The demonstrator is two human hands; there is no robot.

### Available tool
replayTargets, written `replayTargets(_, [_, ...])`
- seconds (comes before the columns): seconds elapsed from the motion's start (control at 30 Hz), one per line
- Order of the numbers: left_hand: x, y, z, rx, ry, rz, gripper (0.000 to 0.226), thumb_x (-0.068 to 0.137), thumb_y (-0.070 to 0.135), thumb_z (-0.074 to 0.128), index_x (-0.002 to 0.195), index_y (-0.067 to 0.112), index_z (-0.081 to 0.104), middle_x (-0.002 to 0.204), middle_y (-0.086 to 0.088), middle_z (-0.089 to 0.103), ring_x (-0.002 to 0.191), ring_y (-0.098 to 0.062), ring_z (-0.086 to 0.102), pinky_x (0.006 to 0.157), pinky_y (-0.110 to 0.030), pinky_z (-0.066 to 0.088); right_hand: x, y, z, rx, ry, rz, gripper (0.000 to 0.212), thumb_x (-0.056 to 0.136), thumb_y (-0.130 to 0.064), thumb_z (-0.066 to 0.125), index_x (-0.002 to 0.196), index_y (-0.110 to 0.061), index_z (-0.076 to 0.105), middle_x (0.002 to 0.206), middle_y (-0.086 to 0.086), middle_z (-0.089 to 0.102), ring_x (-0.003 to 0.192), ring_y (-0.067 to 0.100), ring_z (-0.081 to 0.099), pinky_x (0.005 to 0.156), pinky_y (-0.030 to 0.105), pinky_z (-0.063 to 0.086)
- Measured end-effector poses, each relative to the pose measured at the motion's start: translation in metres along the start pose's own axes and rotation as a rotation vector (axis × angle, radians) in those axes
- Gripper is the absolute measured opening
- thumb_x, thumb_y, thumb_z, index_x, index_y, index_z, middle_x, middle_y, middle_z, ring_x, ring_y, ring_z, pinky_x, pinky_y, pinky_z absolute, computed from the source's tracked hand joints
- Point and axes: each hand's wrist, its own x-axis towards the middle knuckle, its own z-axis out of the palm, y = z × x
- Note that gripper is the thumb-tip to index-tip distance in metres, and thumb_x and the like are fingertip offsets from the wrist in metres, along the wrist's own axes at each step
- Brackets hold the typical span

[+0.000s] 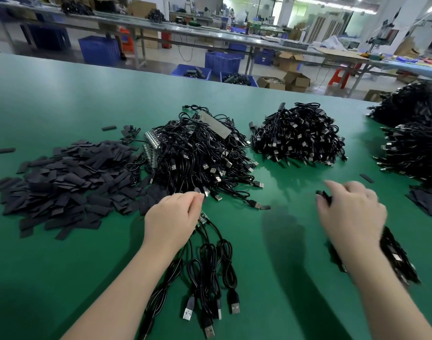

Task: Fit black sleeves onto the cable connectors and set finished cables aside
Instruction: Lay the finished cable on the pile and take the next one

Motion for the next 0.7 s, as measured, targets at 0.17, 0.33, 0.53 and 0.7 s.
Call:
replayTargets(0.17, [-0.002,-0.004,0.007,-0.259,-0.008,-0.109,0.041,0.100,0.047,0.031,0.110,0.031,0.068,0.084,0.010,0.068,0.073,-0.004,0.059,0.056,-0.031,0.050,-0.037,-0.106,0.015,0.344,-0.310,-0.417,0.041,0.095,-0.055,0.051,0.126,-0.032,0.063,0.117,-0.003,0.065,0.102,0.021,0.064,0.082,0.034,0.054])
replayTargets(0.33, [0.000,-0.012,0.013,-0.531,-0.015,-0.125,0.036,0.100,0.044,0.038,0.120,0.031,0.065,0.094,0.020,0.068,0.090,0.002,0.064,0.073,-0.021,0.052,-0.049,-0.149,0.053,0.329,-0.460,-0.530,0.051,0.094,-0.061,0.049,0.132,-0.028,0.058,0.122,0.001,0.051,0.111,0.025,0.055,0.088,0.036,0.050])
replayTargets(0.53, [0.003,-0.011,0.015,-0.677,0.040,-0.129,0.025,0.097,0.039,0.052,0.119,0.036,0.063,0.094,0.024,0.067,0.090,0.003,0.064,0.072,-0.007,0.046,-0.053,-0.135,0.068,0.881,-0.446,-0.340,0.026,0.083,-0.041,0.076,0.107,-0.034,0.067,0.094,-0.014,0.064,0.086,0.003,0.058,0.079,0.024,0.048])
replayTargets(0.7, [0.004,-0.009,0.013,-0.814,-0.124,-0.116,0.045,0.073,0.054,0.071,0.116,0.051,0.057,0.100,0.022,0.067,0.091,-0.001,0.066,0.079,-0.015,0.053,-0.059,-0.128,0.064,1.297,-0.293,-0.143,0.029,0.078,-0.016,0.082,0.086,-0.039,0.069,0.074,-0.010,0.066,0.063,0.001,0.055,0.064,0.015,0.046])
